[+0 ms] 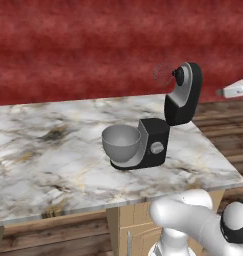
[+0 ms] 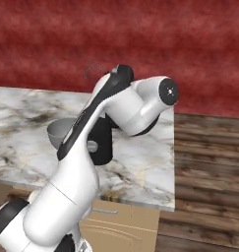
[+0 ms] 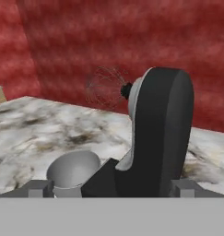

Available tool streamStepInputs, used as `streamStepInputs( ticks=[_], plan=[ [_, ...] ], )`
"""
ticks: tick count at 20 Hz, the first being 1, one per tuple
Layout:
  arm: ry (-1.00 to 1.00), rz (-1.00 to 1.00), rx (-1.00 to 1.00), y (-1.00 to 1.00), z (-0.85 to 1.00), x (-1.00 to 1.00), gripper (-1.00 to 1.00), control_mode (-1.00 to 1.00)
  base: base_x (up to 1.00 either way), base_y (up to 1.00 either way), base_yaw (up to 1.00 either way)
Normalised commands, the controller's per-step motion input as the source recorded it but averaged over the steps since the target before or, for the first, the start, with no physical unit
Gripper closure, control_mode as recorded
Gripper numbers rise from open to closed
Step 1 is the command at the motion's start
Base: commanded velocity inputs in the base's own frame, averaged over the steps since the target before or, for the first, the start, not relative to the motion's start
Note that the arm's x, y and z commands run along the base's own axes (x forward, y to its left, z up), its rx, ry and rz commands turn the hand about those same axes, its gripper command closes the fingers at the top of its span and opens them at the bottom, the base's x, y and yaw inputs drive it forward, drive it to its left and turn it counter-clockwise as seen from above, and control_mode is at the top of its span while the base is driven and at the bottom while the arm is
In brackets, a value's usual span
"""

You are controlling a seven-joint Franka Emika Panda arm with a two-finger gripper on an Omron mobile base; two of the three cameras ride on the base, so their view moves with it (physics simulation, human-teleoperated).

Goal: Close the stand mixer head.

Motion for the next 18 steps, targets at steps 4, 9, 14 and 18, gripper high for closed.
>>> streamStepInputs(
  ticks=[4, 9, 14, 18],
  plan=[
    [-0.01, 0.18, 0.0, 0.0, -0.2, 0.66, -1.0, -1.0, 0.0, 0.0, 0.0],
    [-0.03, 0.21, 0.0, 0.0, -0.11, 0.61, -1.0, -1.0, 0.0, 0.0, 0.0],
    [-0.01, 0.22, 0.0, 0.12, -0.09, 0.57, -1.0, -1.0, 0.0, 0.0, 0.0],
    [-0.03, 0.26, -0.07, 0.68, -0.28, 0.74, -1.0, -1.0, 0.0, 0.0, 0.0]
  ],
)
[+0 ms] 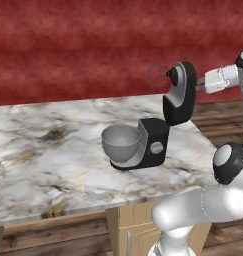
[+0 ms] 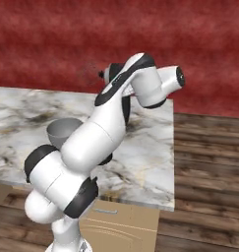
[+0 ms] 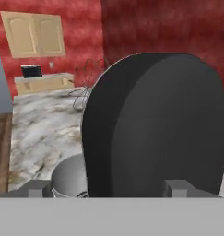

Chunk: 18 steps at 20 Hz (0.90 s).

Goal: Close the stand mixer head.

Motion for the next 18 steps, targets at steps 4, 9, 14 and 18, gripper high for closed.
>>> streamStepInputs(
  ticks=[4, 9, 14, 18],
  plan=[
    [-0.16, 0.27, -0.23, 1.0, -0.48, 0.59, -1.0, -1.0, 0.0, 0.0, 0.0],
    [-0.23, 0.31, -0.33, 1.0, -0.52, 0.34, -1.0, -1.0, 0.0, 0.0, 0.0],
    [-0.22, 0.34, -0.31, 1.0, -0.24, 0.05, -1.0, -1.0, 0.0, 0.0, 0.0],
    [-0.07, 0.27, -0.17, 1.0, 0.1, -0.24, -1.0, -1.0, 0.0, 0.0, 0.0]
  ],
)
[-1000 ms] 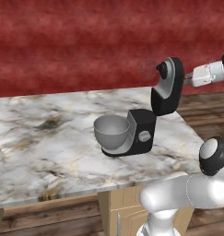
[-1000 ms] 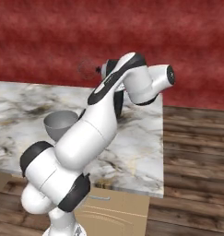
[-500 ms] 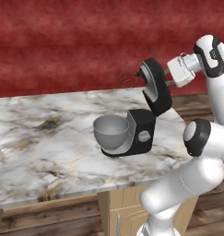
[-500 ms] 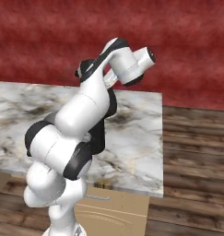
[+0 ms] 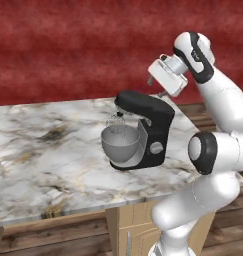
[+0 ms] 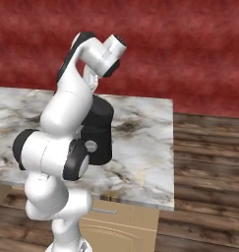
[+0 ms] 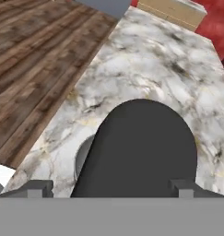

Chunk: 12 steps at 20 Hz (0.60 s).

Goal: Close the stand mixer head.

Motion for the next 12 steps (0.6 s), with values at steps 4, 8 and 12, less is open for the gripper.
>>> streamStepInputs(
  ticks=[4, 8, 12],
  plan=[
    [-0.03, 0.09, -0.06, 0.63, 0.29, -0.54, -1.0, -1.0, 0.0, 0.0, 0.0],
    [-0.11, 0.0, -0.03, 0.09, 0.04, -0.86, -1.0, -1.0, 0.0, 0.0, 0.0],
    [-0.16, 0.0, -0.04, -0.02, 0.0, -0.96, -1.0, -1.0, 0.0, 0.0, 0.0]
  ],
)
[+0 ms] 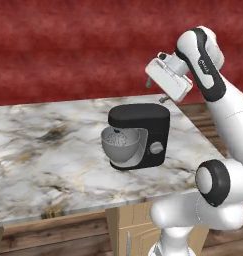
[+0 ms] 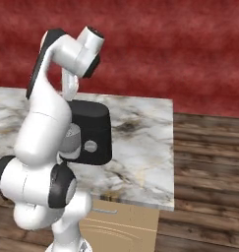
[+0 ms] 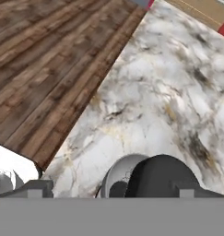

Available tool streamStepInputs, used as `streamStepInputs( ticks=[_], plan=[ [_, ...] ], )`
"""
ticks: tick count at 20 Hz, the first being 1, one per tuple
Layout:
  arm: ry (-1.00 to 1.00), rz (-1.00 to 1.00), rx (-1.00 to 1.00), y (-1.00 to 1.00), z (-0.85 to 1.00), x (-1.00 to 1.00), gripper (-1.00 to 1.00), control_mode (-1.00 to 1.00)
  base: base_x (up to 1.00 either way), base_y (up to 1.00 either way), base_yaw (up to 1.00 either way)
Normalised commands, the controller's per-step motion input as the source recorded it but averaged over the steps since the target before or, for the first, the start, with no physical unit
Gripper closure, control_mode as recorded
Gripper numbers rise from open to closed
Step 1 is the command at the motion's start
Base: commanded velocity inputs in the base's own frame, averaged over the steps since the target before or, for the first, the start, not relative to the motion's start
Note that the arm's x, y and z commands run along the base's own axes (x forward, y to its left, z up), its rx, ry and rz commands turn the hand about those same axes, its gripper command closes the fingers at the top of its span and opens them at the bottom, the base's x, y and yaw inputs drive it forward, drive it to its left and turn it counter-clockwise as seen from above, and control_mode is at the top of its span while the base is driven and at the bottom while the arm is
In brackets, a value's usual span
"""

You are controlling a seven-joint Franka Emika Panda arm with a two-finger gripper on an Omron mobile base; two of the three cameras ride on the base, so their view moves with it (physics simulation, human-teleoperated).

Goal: Close the stand mixer head.

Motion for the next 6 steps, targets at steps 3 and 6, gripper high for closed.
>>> streamStepInputs(
  ticks=[3, 6],
  plan=[
    [-0.22, 0.0, -0.13, 0.0, 0.0, -0.74, -1.0, -1.0, 0.0, 0.0, 0.0],
    [-0.11, 0.0, -0.07, 0.0, 0.0, -0.27, -1.0, -1.0, 0.0, 0.0, 0.0]
  ],
)
